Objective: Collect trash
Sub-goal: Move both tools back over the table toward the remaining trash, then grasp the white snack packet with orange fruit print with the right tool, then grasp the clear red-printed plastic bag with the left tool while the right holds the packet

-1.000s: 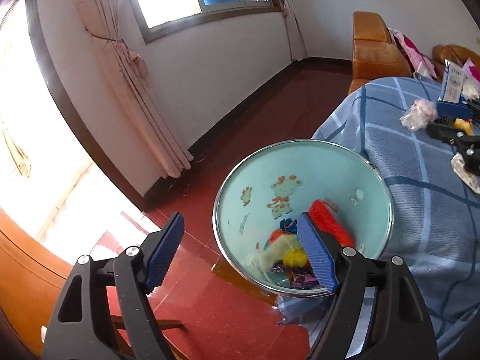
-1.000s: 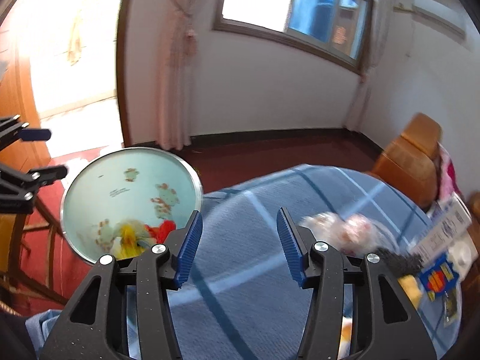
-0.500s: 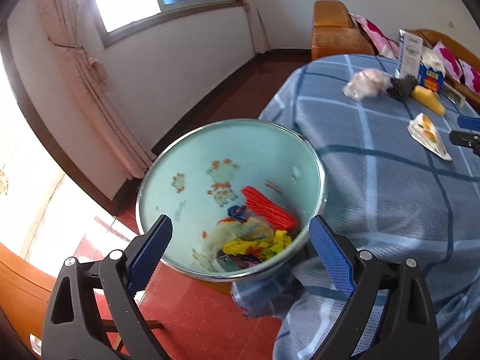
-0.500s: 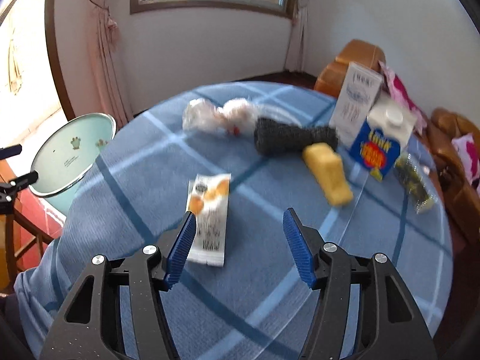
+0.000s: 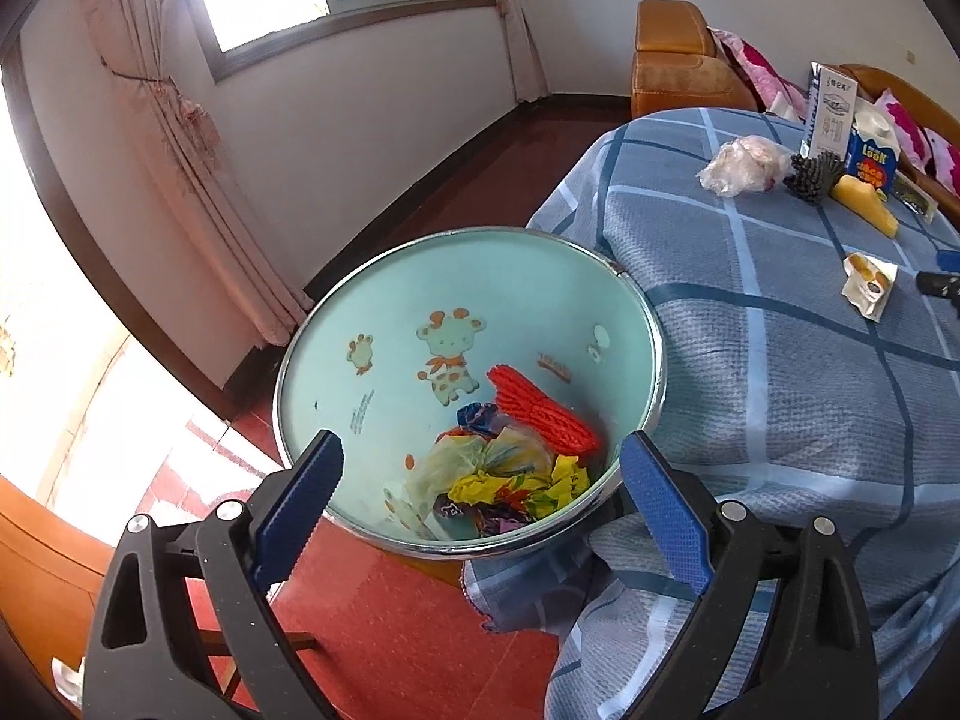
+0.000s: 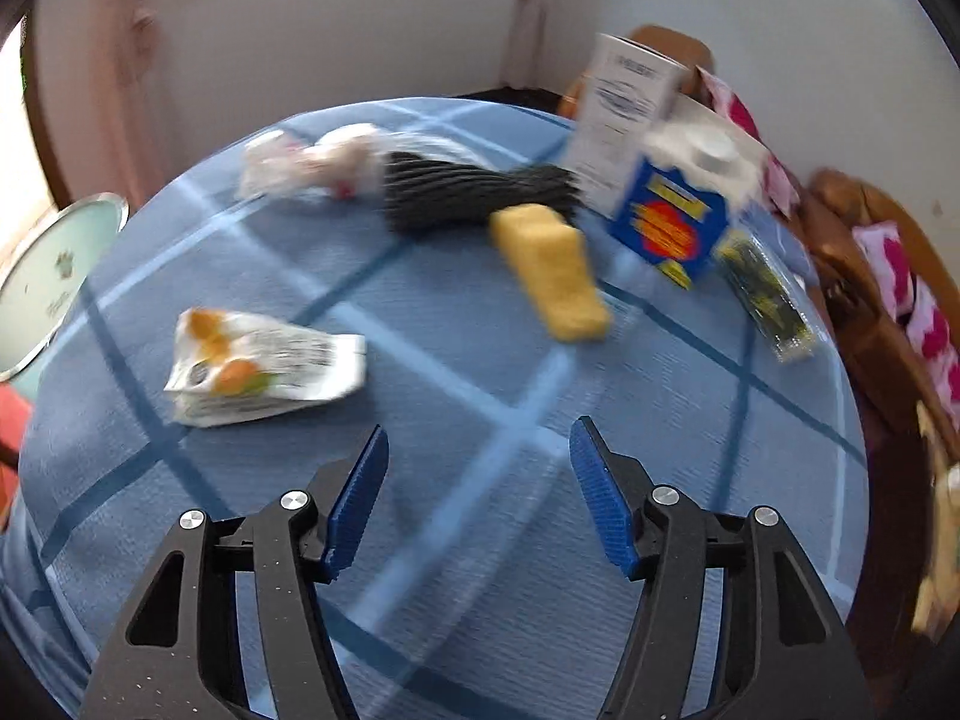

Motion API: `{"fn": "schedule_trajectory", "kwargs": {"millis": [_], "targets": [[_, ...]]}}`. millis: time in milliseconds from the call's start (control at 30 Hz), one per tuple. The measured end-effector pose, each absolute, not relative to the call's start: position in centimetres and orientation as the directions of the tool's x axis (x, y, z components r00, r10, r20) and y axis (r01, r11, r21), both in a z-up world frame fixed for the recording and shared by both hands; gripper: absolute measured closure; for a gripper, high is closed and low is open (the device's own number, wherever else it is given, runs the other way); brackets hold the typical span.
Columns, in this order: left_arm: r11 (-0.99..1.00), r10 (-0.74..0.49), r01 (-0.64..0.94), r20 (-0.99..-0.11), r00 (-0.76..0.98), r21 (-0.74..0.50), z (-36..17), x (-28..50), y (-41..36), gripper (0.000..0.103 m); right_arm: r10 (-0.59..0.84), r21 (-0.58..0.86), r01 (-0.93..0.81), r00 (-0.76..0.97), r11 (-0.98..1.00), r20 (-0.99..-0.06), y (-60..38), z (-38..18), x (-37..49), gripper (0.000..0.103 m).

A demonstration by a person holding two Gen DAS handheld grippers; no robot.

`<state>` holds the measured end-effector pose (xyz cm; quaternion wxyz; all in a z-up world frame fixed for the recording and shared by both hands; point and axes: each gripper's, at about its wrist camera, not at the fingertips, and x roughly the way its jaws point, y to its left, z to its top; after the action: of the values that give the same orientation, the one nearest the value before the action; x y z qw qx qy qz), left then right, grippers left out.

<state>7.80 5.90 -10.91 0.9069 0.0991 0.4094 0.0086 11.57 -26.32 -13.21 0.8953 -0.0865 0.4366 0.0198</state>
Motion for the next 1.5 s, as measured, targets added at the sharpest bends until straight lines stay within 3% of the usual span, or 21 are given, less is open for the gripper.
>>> {"fn": "schedule_trajectory", "kwargs": {"millis": [233,367,500,700,767,800,900,1133,1500], "targets": [[0.98,0.097,0.069,-0.744,0.662,0.189,-11.0,7.8,5.8,0.011,0.098,-0.005,-0.16,0.629,0.987,-0.771,-25.2,-11.8,11.7,0.039],[0.98,0.098,0.064,-0.742,0.663,0.186,-10.9,7.8,6.0,0.011,0.234,0.12,-0.221,0.615,0.968,-0.753,-23.4,-11.3,12.2,0.018],[0.981,0.097,0.064,-0.743,0.662,0.185,-10.9,7.8,6.1,0.011,0.245,0.103,-0.265,0.585,0.959,-0.773,-21.1,-11.7,13.8,0.014],[0.982,0.097,0.056,-0.74,0.666,0.179,-10.7,7.9,6.3,0.011,0.197,0.052,-0.291,0.492,0.955,-0.848,-19.3,-14.2,15.7,0.014],[0.982,0.099,0.052,-0.737,0.669,0.179,-10.5,8.0,6.3,0.011,0.192,0.044,-0.291,0.503,0.956,-0.842,-19.2,-14.3,15.7,0.015],[0.983,0.097,0.053,-0.737,0.669,0.178,-10.4,8.1,6.3,0.011,0.196,0.048,-0.29,0.506,0.956,-0.84,-19.3,-14.2,15.6,0.023],[0.981,0.093,0.063,-0.731,0.676,0.183,-10.1,8.4,5.8,0.011,0.226,0.078,-0.3,0.497,0.951,-0.838,-19.6,-13.8,15.3,0.031],[0.98,0.056,0.097,-0.706,0.706,0.174,-8.4,10.2,3.2,0.011,0.231,0.074,-0.294,0.545,0.953,-0.806,-21.0,-12.6,14.2,0.032],[0.974,-0.029,0.176,-0.691,0.722,0.144,-7.2,17.2,-5.2,0.012,-0.017,-0.039,-0.016,0.693,0.999,-0.721,-30.5,-9.8,13.8,0.031]]}}
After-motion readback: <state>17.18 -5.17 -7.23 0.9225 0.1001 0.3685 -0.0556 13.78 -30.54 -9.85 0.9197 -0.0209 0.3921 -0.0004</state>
